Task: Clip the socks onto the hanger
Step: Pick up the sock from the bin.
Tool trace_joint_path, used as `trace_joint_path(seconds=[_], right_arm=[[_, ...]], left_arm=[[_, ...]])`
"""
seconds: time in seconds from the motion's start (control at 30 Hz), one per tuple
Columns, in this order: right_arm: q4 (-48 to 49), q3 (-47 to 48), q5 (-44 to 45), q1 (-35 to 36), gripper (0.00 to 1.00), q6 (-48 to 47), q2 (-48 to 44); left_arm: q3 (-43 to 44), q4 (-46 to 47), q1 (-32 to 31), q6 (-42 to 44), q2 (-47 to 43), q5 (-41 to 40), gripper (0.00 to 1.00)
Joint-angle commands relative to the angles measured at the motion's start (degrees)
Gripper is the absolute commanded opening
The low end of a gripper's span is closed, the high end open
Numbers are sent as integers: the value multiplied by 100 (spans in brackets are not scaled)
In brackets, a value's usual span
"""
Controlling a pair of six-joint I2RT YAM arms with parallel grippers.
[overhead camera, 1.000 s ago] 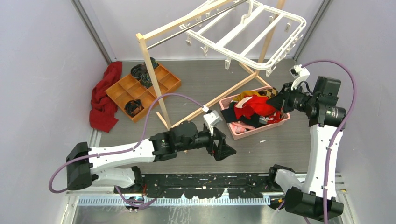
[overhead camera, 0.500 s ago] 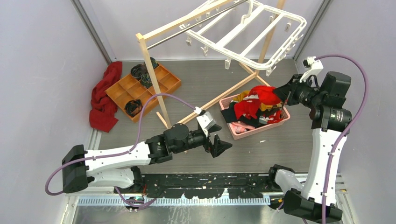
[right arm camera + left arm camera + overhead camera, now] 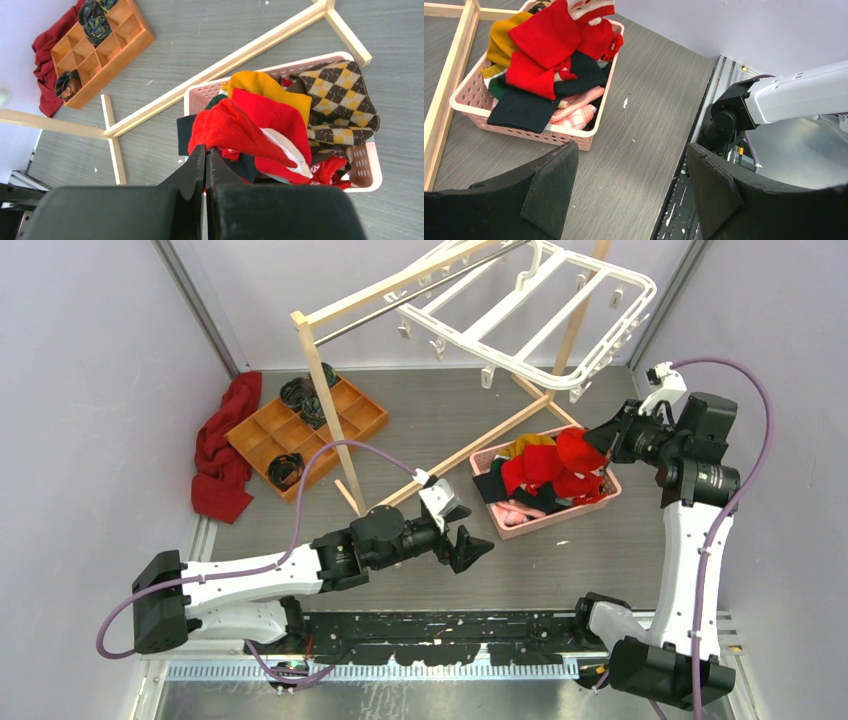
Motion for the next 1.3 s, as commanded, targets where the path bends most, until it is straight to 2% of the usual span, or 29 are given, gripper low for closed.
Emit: trace_joint_path(seconds=[0.0,0.1,0.17,0.33,0.53,0.77,0.93,1.1,1.27], right_arm=[[314,83,-278,-46,1,176,99],[718,99,-893,-46,1,361,-237],[651,224,-1168,-46,1,386,-294],[-128,358,-1631,-47,1,151,-340],[-1067,157,-2301,-46,1,-493,-502],[-2040,109,-3203,-46,1,-1331,-601],[-2632,104,-3643,-19,1,-1866,-586],[-3169,142,-3809,50,1,-2349,-581],[-3396,157,-3897,109,1,-2571,-595]], left_arm=[[36,283,-18,62,-103,-165,79],[44,235,-22,61,-139,-234,77],[5,310,-21,68,-172,-297,77],[-107,683,-17,206,-138,-291,77],[-181,1033,-16,971,-112,40,78],[-477,1459,-19,1752,-153,-7,83],[-393,1888,-16,1745,262,-74,84],[-99,2158,35,1728,879,-153,78],[68,2372,146,1658,1261,-9,75]])
